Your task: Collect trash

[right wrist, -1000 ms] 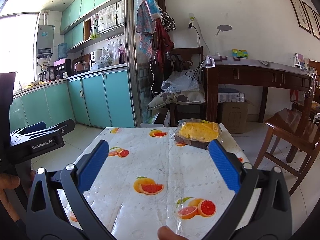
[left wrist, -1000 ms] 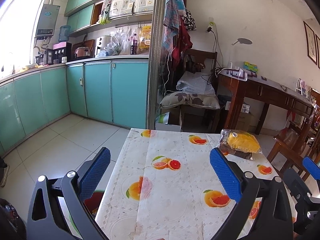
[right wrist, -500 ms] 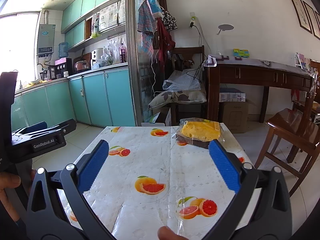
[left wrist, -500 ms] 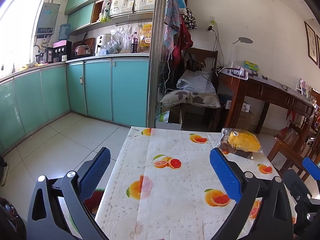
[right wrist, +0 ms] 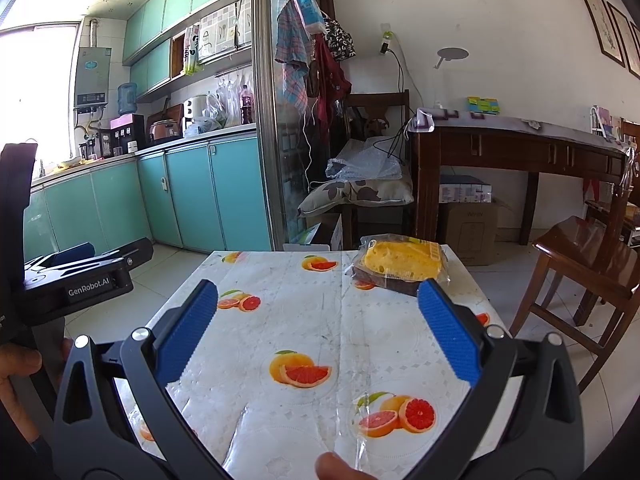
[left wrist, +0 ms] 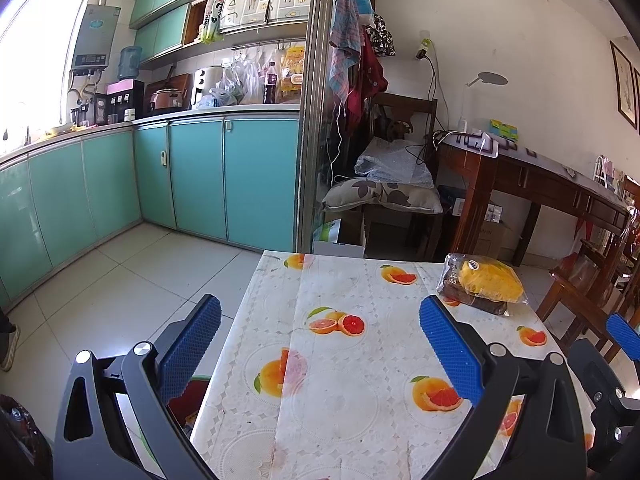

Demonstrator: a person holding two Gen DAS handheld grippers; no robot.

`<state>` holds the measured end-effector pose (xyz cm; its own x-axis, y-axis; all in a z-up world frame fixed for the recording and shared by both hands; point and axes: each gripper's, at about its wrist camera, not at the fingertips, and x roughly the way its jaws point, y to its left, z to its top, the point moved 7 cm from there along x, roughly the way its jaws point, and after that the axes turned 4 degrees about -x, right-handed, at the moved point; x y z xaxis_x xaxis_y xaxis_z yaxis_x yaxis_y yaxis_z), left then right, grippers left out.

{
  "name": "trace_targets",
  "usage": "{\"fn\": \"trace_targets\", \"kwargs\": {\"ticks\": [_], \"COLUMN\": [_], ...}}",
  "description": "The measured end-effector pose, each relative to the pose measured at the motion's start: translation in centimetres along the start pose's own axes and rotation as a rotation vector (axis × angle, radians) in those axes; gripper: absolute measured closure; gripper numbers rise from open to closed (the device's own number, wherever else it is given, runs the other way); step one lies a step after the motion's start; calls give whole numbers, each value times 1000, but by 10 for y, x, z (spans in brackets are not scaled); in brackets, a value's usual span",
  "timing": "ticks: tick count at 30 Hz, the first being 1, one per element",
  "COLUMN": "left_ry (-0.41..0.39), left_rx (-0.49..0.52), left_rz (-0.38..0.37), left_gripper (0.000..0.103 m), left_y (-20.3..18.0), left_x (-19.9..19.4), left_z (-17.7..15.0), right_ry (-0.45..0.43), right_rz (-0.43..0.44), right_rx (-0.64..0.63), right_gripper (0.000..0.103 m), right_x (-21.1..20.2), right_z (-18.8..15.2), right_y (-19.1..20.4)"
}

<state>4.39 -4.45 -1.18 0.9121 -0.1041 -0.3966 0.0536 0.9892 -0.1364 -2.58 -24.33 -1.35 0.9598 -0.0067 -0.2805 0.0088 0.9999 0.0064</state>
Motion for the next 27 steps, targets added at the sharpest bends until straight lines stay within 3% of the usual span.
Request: {"fn": "trace_targets", "kwargs": {"ticks": [27], "left_ry": [19], "left_rx": [-5], "left_rz": [2], "left_gripper": [7], "left_y": [-1], "left_x": [7], "left_z": [-9], "right_ry": [14], "right_rz": [2], "right_rx": [11], "right_gripper": [4], "right_x": [5], "right_z": [-8], "right_y": [-1]}}
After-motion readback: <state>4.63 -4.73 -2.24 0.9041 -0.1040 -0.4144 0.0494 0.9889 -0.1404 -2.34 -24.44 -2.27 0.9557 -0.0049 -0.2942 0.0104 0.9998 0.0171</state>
